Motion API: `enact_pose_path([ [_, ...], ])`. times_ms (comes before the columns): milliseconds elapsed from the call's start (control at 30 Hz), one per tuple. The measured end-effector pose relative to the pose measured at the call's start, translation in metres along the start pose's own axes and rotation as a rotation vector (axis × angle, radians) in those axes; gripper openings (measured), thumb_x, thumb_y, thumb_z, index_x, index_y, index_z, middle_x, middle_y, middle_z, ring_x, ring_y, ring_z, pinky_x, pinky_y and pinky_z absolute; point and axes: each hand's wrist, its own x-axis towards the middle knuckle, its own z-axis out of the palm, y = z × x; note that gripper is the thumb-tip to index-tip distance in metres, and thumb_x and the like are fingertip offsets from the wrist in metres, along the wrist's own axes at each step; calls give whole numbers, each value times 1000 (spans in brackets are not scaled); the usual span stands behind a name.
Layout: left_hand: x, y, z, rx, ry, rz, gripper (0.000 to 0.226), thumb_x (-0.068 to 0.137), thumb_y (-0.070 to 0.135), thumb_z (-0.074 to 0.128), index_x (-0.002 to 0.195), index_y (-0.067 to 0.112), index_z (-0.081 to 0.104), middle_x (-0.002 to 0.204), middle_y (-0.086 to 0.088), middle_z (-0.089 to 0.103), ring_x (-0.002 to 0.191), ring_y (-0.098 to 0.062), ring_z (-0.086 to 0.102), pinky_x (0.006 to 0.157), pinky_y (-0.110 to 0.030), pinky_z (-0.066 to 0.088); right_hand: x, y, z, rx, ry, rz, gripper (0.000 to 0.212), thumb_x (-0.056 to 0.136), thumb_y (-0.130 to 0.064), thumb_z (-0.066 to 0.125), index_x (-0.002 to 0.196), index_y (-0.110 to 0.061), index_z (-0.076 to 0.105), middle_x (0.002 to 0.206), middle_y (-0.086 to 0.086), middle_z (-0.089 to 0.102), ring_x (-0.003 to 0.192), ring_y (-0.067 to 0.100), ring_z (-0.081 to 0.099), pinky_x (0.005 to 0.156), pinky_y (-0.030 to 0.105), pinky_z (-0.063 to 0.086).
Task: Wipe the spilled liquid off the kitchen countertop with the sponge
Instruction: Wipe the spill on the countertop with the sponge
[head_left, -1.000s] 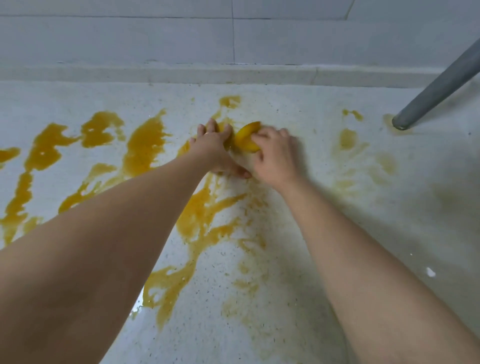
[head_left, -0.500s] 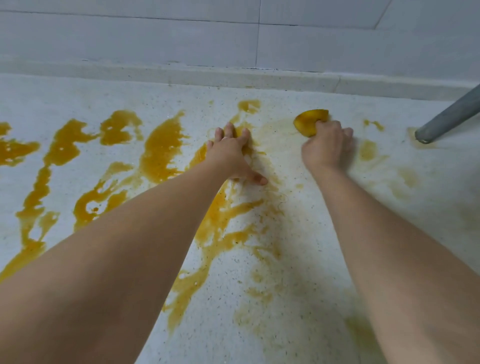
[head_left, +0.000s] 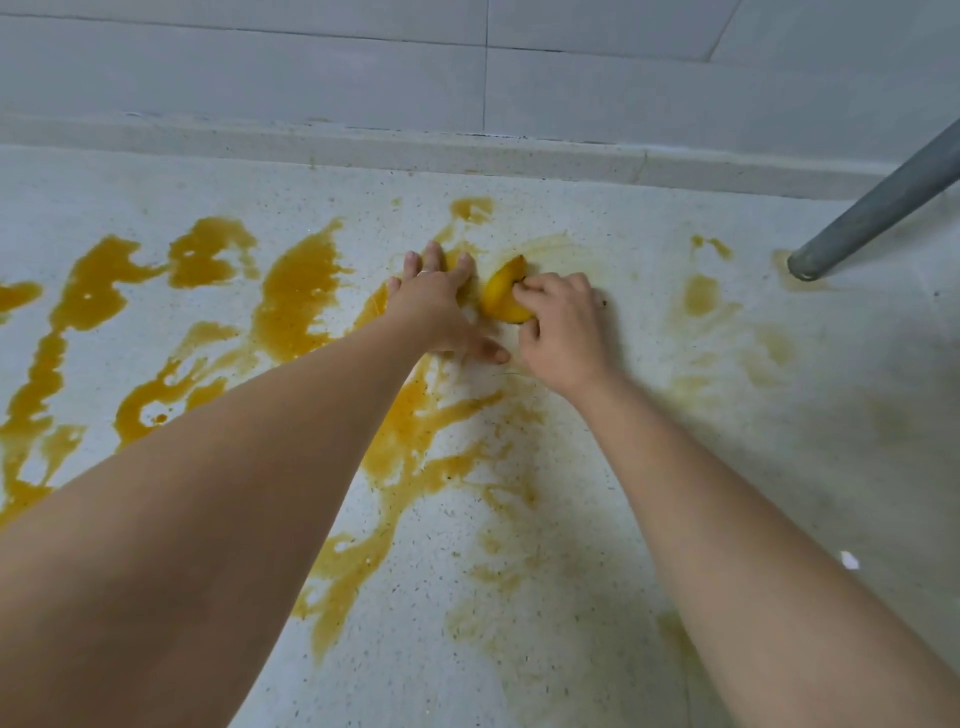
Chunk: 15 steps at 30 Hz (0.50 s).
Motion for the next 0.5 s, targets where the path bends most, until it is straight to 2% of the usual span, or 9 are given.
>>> enact_pose_path([
  [33,0,0,0,0,3,2,125,59,60,77,152,28,-1,158,-5,-17,144,-28,-17,117,-46,-3,3,6,-3,-20,7,-23,41,88,-8,43,126,-20,54,132,0,53,112,25,43,94,34,33],
  [100,0,-2,0,7,3,11,125,59,61,76,152,29,-1,158,-5,-17,145,-29,-17,117,-46,-2,12,30,-13,-85,65,184,35,88,-7,41,119,-16,55,125,6,57,107,28,46,89,37,36],
  [167,0,-3,1,5,1,6,125,58,62,76,151,29,-1,158,-5,-17,144,-29,-17,117,-46,-3,13,41,-15,-71,96,358,33,90,-11,41,120,-11,52,129,10,53,110,31,44,91,37,34],
  [300,2,-4,0,22,-3,24,121,60,62,75,152,27,4,158,-6,-14,145,-29,-13,117,-47,2,11,8,2,-5,24,156,45,93,-16,40,138,-13,39,142,4,40,123,27,34,101,33,24],
  [400,9,-16,-7,-33,66,54,98,71,57,71,149,25,21,159,-8,-1,146,-28,2,117,-45,18,30,7,-2,6,21,188,45,94,-11,39,139,-13,39,144,4,39,125,28,33,103,33,24],
  [500,25,-32,-22,-27,147,-19,79,91,46,54,152,21,10,159,-8,-5,147,-29,-1,118,-43,17,49,3,-3,8,-14,204,44,94,-11,39,137,-10,39,145,7,37,126,30,32,105,35,25],
])
